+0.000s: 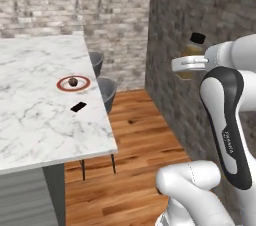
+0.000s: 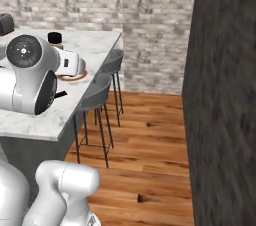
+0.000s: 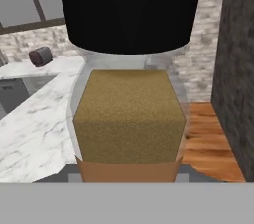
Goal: Take the cinnamon bottle from the cabinet and place it on the dining table, next to the plate with the cupcake. Then take the chocolate from the dining counter and place it on the cupcake plate.
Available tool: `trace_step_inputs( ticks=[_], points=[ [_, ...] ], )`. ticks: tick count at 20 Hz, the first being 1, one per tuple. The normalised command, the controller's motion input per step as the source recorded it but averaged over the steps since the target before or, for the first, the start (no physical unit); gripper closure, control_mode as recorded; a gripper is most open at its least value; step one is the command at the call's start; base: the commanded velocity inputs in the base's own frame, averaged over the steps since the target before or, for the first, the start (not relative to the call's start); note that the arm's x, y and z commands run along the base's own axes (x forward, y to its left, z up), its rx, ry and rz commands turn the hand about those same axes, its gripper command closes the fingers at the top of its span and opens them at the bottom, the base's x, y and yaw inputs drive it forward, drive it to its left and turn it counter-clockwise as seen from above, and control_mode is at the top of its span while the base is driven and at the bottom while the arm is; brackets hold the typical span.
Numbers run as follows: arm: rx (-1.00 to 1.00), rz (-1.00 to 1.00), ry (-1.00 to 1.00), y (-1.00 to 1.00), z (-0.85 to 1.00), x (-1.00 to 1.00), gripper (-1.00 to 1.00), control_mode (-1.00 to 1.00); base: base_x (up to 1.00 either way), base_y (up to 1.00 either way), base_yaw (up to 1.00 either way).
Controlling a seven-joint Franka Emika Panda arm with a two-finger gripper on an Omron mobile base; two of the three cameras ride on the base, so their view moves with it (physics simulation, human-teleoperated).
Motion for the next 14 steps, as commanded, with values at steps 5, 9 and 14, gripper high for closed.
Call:
trace_step_inputs(
  ticks=[5,9,14],
  points=[
    [0.0,0.0,0.0,0.0,0.0,0.0,1.0,1.0,0.41,-0.49,0.24],
    [0.0,0.0,0.0,0.0,0.0,0.0,1.0,1.0,0.48,-0.46,0.24],
    [0.0,0.0,0.0,0.0,0.0,0.0,1.0,1.0,0.66,-0.44,0.14]
  ],
)
